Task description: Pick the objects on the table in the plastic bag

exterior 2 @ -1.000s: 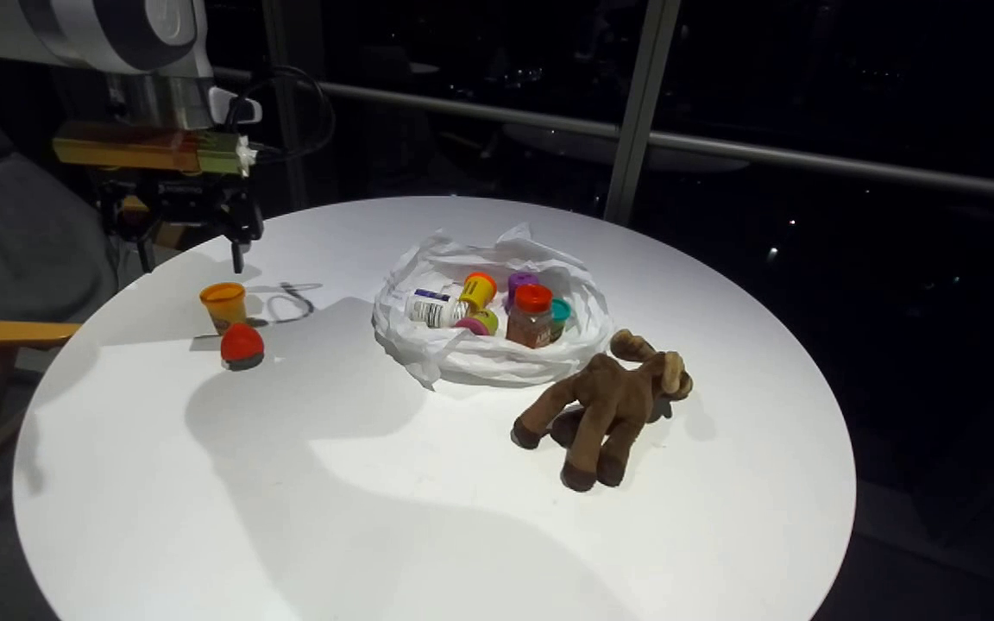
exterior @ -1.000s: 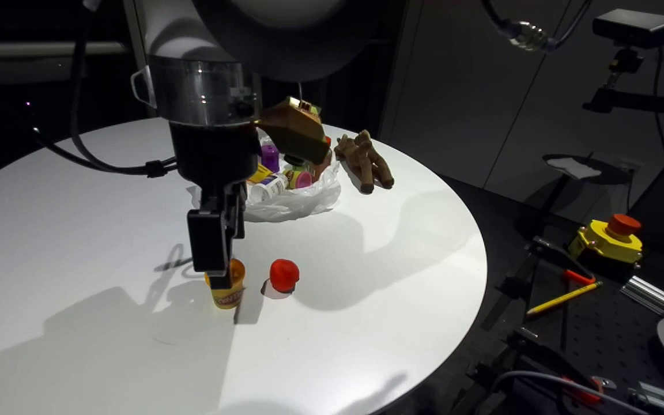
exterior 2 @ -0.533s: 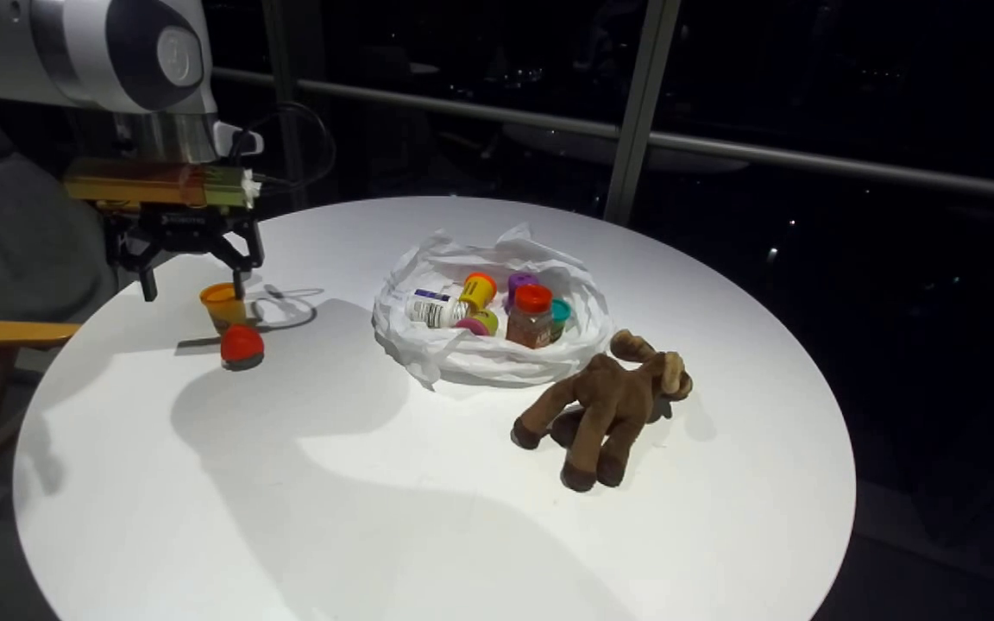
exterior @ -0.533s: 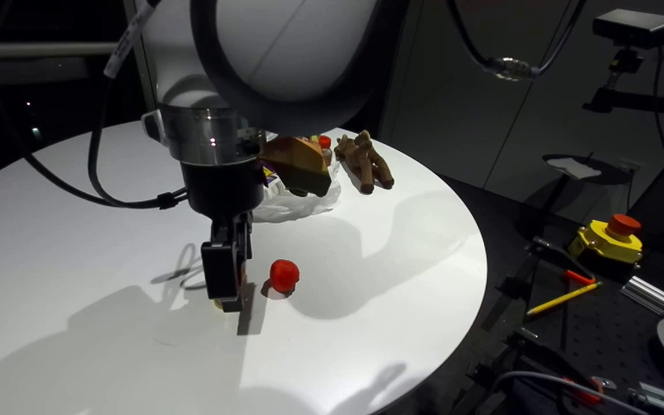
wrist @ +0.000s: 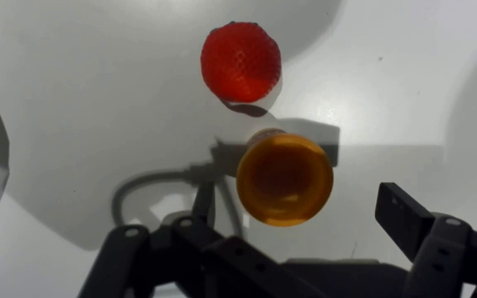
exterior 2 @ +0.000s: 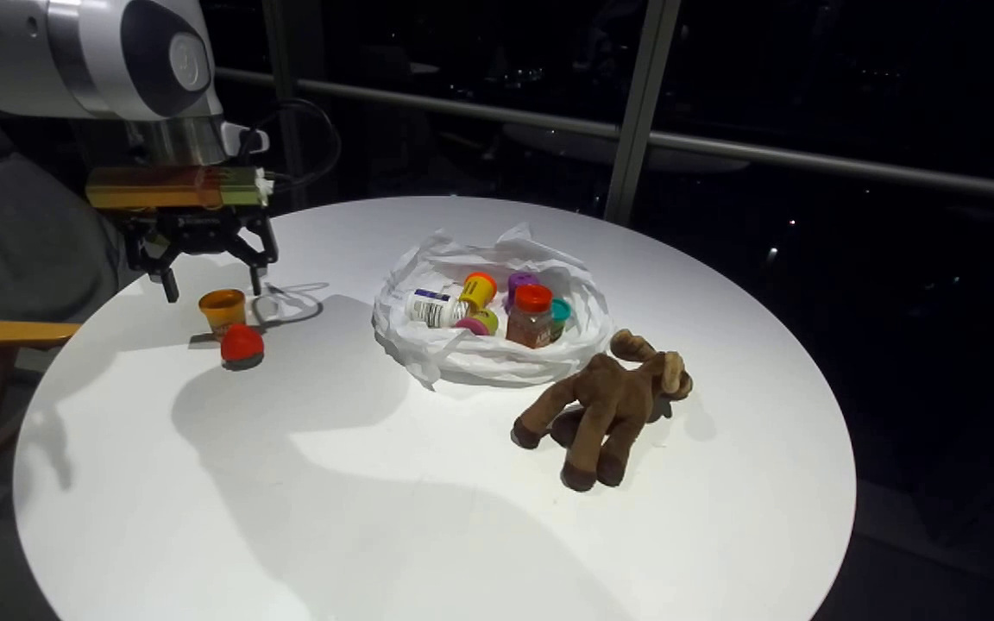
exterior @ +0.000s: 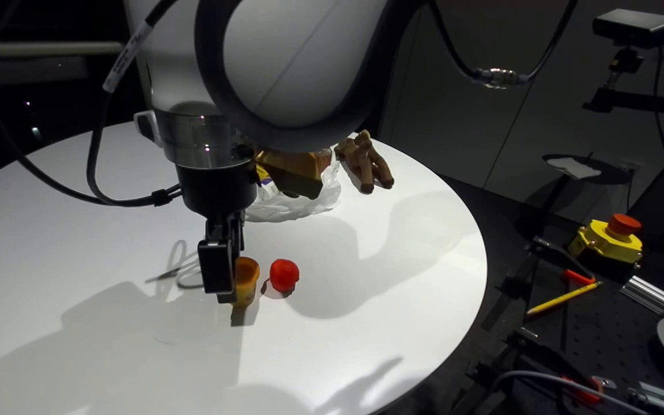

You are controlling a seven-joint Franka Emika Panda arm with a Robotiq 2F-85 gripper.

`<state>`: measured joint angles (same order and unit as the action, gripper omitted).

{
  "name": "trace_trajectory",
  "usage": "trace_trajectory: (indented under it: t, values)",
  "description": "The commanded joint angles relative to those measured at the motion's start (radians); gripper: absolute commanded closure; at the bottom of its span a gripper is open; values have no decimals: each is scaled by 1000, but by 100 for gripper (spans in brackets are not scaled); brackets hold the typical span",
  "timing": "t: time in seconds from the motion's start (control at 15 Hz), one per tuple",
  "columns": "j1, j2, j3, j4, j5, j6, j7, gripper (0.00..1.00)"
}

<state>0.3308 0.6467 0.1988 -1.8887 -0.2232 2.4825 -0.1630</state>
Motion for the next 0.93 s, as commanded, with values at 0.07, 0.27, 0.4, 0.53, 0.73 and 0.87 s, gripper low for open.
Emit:
trace_trajectory:
  t: [0.07, 0.27, 0.4, 0.53, 0.73, 0.87]
  values:
    - [30, 22, -36, 35, -44, 21, 40, 0]
    - [38, 36, -55, 43, -64, 23, 49, 0]
    - [40, 48, -63, 51, -74, 19, 57, 0]
    - [29, 59, -54, 59, -61, 13, 47, 27]
    - [29, 61, -57, 67, -60, 9, 51, 51]
    - [31, 45, -69, 67, -65, -4, 65, 67]
